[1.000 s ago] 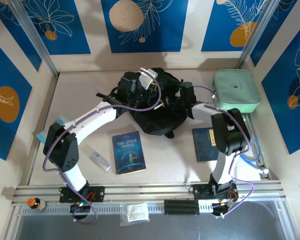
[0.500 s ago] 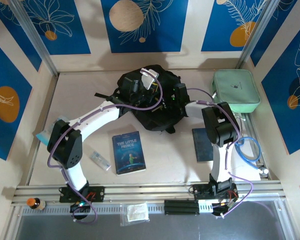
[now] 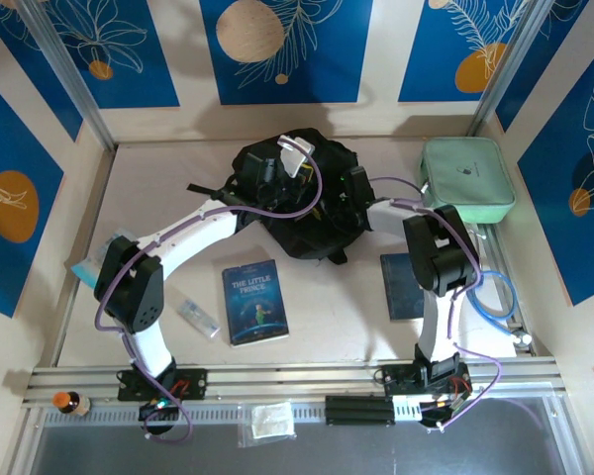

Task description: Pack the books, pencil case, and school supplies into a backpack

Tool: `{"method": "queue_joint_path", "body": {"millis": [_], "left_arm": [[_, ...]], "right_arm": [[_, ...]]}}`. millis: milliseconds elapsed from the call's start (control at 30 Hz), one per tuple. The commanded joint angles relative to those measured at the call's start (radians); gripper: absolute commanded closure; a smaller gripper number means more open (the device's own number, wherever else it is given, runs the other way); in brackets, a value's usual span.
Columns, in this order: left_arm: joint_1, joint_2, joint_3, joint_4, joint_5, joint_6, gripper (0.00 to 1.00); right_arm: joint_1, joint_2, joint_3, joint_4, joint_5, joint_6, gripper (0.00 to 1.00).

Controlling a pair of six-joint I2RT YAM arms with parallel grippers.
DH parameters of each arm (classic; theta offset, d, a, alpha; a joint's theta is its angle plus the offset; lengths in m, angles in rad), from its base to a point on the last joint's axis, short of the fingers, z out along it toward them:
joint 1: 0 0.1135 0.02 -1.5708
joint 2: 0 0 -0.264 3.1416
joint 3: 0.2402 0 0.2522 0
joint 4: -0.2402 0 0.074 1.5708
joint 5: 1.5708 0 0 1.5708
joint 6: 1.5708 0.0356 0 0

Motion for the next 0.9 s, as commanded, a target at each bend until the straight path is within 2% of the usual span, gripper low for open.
{"method": "queue_joint_path", "body": {"millis": [0,167,300,400,467,533,633,733,867], "left_arm": [[0.006,0.01,0.022,0.053,-0.011,-0.008,1.0],[0.019,0.013,0.004,0.04,-0.055,-0.004,1.0],[0.036,0.015,-0.023,0.036,-0.05,-0.032,1.0],[0.041,0.02,-0.037,0.02,-0.02,-0.055,1.0],[0.042,0.024,-0.042,0.003,0.04,-0.068,1.0],[0.042,0.026,-0.035,-0.031,0.125,-0.076,0.89],[0.042,0.014,-0.02,-0.102,0.234,-0.09,0.64],[0.042,-0.031,-0.013,-0.191,0.185,-0.156,0.4],[0.042,-0.135,-0.071,-0.309,0.111,-0.231,0.21]], "right_arm": [[0.003,0.033,0.062,0.002,-0.045,-0.028,0.88],[0.002,-0.104,-0.021,-0.047,-0.03,-0.121,0.67],[-0.007,-0.298,-0.166,-0.109,-0.022,-0.186,0.57],[0.006,-0.457,-0.259,-0.224,0.069,-0.248,0.53],[0.005,-0.559,-0.309,-0.3,0.141,-0.274,0.49],[0.001,-0.653,-0.338,-0.379,0.218,-0.309,0.44],[-0.003,-0.765,-0.33,-0.485,0.336,-0.375,0.37],[-0.004,-0.82,-0.277,-0.549,0.399,-0.461,0.32],[0.047,-0.794,-0.151,-0.661,0.502,-0.549,0.32]]}}
